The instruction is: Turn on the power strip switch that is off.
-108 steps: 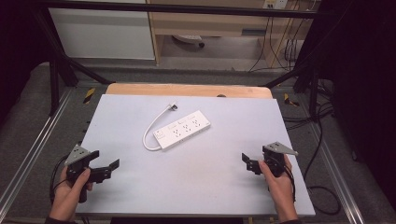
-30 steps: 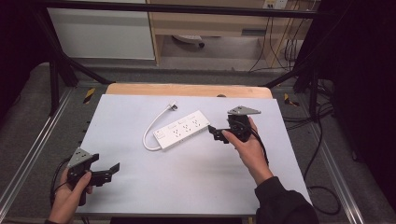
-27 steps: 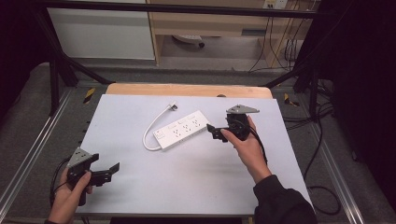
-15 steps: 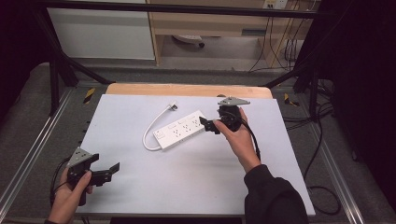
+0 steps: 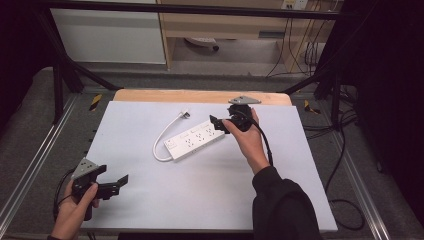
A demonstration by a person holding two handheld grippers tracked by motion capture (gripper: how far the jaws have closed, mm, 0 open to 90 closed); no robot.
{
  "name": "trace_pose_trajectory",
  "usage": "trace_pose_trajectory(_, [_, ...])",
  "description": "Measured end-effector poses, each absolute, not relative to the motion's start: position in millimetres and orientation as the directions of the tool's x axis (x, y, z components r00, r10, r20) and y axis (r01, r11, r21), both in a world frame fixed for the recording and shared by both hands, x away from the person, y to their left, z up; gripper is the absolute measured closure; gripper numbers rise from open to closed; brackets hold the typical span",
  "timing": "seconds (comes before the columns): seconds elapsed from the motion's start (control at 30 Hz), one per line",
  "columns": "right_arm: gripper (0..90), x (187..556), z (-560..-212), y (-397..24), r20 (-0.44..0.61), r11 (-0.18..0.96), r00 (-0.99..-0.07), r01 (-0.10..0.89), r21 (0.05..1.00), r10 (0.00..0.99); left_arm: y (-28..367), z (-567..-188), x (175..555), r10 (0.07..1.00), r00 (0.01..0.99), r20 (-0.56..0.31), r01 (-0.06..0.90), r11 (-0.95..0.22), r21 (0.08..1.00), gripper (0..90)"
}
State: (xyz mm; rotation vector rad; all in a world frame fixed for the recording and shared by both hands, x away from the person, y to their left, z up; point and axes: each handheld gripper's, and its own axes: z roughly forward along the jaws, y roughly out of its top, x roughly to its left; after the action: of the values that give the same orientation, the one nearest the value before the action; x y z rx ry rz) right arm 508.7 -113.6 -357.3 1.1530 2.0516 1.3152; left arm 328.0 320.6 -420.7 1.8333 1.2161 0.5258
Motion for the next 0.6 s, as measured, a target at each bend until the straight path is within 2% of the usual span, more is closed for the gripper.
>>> trace_pose_trajectory(0.47, [5.9,530,-362,-99,0.064,0.198,-0.532,0.421,0.885,0.844,322,-420,328,0.896,0.431,-0.111,0.535,-0.154,0.830,7.5])
trace_pose_trajectory(0.6, [5.6,533,-366,-94,0.093,0.174,-0.527,0.435,0.883,0.845,322,-420,328,0.896,0.430,-0.111,0.536,-0.155,0.830,7.5])
